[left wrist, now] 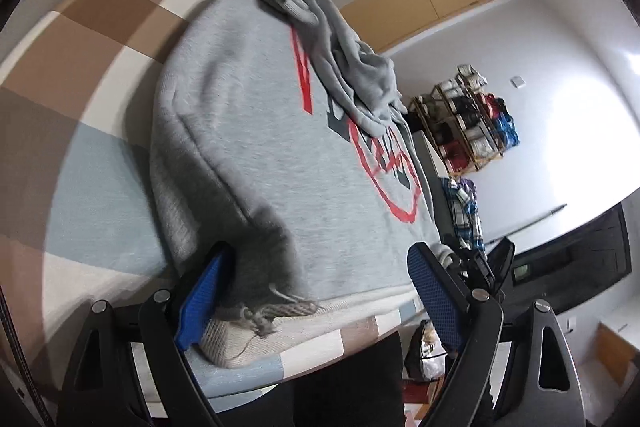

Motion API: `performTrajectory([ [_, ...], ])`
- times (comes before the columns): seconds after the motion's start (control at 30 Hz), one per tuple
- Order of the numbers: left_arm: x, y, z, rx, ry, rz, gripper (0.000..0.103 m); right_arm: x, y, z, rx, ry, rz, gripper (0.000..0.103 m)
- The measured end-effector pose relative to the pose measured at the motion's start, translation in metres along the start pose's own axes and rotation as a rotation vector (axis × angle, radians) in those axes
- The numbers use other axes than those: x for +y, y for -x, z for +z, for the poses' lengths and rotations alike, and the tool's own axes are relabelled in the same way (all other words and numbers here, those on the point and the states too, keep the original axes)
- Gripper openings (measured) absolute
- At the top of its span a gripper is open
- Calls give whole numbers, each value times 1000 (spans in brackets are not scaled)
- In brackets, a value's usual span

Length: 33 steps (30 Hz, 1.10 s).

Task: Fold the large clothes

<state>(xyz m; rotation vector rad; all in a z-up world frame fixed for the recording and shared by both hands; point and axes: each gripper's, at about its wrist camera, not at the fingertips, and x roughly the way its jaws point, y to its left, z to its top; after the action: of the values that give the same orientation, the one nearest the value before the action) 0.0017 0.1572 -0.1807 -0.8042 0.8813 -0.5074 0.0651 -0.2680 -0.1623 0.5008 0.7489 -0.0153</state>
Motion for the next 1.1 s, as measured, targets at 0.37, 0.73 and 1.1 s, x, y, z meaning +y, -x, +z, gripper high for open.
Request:
performTrajectory([
  [0.37,20,9,-7,-12,60,33,11,-36,11,3,16,-120,17,20],
  [0.73,39,40,-15,-112,119,72,4,-27,42,2,-83,-32,26,15],
  [1.1,39,49,-28,-109,164,-71,3,-28,69,-22,-94,-10,25,12],
])
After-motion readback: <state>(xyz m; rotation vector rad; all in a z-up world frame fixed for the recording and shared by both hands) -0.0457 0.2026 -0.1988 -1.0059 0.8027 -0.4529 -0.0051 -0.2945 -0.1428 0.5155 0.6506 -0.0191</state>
